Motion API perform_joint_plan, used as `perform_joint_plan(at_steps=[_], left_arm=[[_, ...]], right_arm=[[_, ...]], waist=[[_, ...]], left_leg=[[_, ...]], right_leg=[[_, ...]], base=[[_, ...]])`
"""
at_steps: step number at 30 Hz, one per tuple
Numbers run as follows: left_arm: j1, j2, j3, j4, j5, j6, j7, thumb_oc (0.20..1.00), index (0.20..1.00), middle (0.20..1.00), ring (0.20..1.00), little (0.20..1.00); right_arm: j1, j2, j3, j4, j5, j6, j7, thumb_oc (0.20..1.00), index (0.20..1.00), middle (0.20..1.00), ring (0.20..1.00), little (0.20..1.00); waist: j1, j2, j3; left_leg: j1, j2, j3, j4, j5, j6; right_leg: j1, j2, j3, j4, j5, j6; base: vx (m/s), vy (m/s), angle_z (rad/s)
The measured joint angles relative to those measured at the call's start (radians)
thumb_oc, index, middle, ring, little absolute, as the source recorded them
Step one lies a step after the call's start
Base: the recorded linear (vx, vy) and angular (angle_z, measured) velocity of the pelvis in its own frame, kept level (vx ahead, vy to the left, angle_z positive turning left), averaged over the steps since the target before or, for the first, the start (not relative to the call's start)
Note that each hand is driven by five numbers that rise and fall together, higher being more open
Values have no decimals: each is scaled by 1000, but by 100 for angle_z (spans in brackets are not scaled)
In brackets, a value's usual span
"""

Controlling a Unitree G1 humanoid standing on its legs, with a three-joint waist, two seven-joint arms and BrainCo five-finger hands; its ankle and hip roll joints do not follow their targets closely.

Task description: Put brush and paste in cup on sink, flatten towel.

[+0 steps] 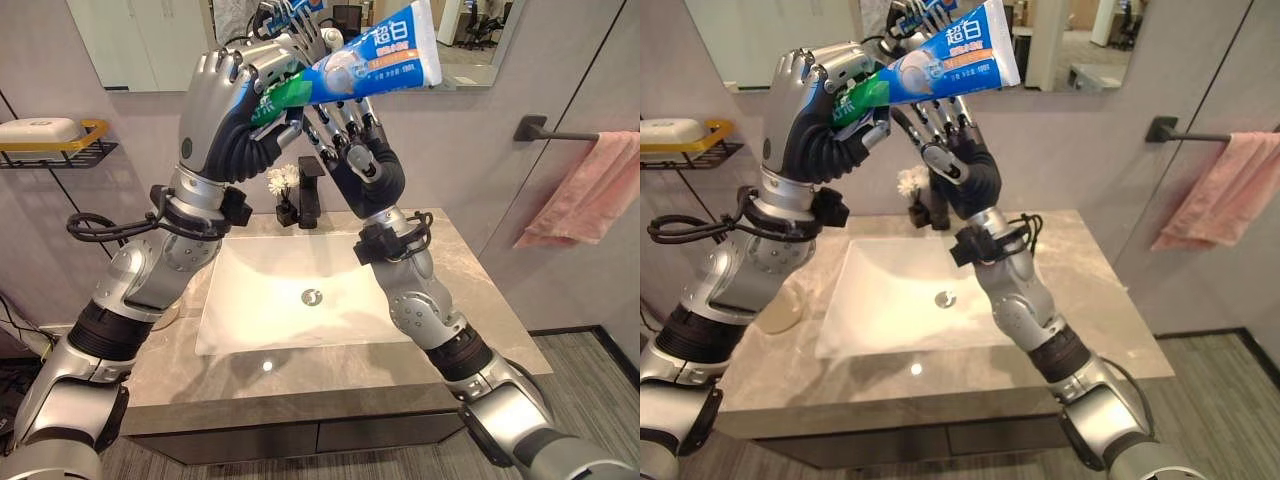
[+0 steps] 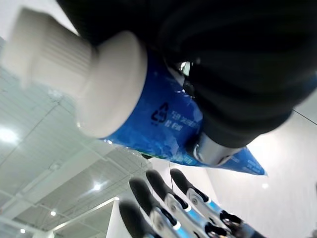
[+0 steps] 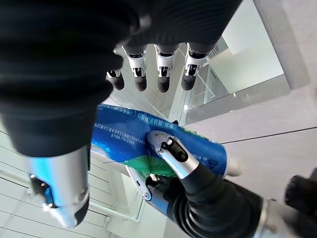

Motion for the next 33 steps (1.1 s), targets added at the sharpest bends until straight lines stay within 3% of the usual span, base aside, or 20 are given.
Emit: perform_joint_plan(at_steps=[21, 22, 23, 24, 33], left_arm=[[119, -73, -34, 0, -131, -7, -71, 200, 200, 200, 200, 200], [127, -81, -34, -1, -152, -7, -74, 200, 200, 200, 200, 200], [133, -83, -34, -1, -157, -7, -76, 200, 200, 200, 200, 200], [141, -87, -34, -1, -160, -6, -77, 200, 200, 200, 200, 200], [149, -118, -36, -1, -191, -6, -83, 200, 200, 200, 200, 200]], right_arm=[[-24, 35, -33, -5, 15, -80, -86, 1000, 1000, 1000, 1000, 1000], [-24, 40, -33, -5, 15, -80, -86, 809, 809, 809, 809, 809], [-24, 43, -33, -5, 15, -80, -86, 777, 777, 777, 777, 777], [-24, 46, -33, -5, 15, -80, -86, 689, 689, 689, 689, 689], [-23, 48, -30, -5, 16, -80, -86, 827, 827, 827, 827, 827]], waist=[[9, 4, 17], [8, 4, 17], [8, 4, 18], [8, 6, 19], [6, 6, 19]], left_leg=[[-12, -2, 1, 0, 0, 0], [-12, -2, 1, 0, 0, 0], [-12, -2, 2, 0, 0, 0], [-12, -2, 2, 0, 0, 0], [-11, -2, 2, 0, 0, 0]], right_leg=[[-13, -2, 0, 0, -3, 2], [-13, -2, 0, 0, -3, 2], [-13, -2, 0, 0, -3, 2], [-13, -2, 0, 0, -3, 2], [-13, -2, 1, 0, -3, 2]], base=[[0, 3, 0], [0, 0, 0], [0, 0, 0], [0, 0, 0], [0, 0, 0]])
